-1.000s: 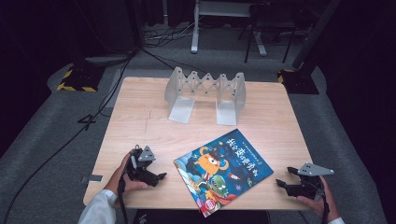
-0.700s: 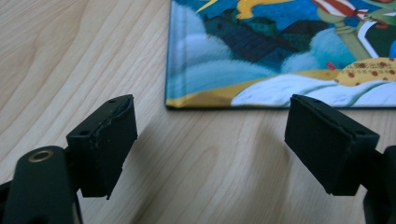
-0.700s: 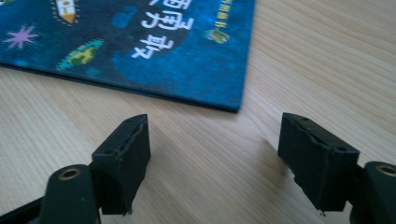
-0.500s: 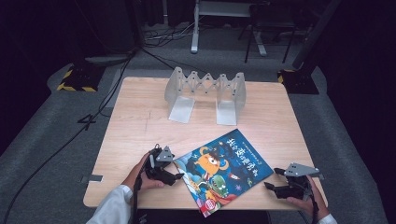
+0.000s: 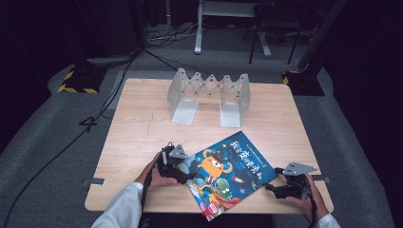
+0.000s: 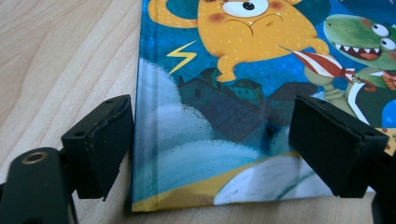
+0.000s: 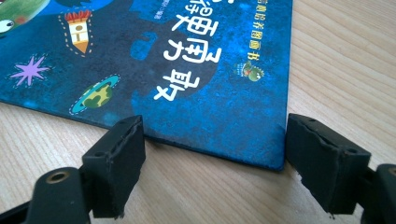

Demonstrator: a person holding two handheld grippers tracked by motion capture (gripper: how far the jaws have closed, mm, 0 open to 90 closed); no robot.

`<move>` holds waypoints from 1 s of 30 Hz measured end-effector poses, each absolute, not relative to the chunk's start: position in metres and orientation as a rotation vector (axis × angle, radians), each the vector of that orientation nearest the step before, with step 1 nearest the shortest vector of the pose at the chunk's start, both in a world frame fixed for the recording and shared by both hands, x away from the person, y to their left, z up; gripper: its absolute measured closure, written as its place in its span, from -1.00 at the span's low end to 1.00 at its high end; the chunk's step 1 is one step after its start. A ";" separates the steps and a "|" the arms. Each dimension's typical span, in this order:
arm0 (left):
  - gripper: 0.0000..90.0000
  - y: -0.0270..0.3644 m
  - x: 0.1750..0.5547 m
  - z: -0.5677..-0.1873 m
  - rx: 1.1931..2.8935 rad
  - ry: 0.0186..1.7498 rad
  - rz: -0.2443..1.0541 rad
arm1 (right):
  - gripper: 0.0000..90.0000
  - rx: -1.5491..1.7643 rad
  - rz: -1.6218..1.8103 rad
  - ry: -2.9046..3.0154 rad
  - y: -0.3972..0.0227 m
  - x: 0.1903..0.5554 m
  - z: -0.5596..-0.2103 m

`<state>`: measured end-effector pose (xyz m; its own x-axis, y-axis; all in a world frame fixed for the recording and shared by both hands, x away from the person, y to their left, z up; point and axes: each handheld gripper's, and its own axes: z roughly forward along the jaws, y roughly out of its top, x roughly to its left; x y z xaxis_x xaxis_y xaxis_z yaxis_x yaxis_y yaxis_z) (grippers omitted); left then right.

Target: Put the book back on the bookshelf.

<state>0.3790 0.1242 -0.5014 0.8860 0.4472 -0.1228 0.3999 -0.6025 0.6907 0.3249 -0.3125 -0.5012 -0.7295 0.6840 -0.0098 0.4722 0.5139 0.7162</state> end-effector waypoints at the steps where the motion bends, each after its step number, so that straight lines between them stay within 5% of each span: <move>1: -0.69 0.125 0.379 -0.501 2.290 0.602 0.078 | -0.53 0.969 1.033 2.470 -0.312 0.325 -0.501; 30: -0.67 0.193 0.316 -0.500 2.306 0.633 0.087 | -0.37 0.968 0.989 2.434 -0.240 0.388 -0.498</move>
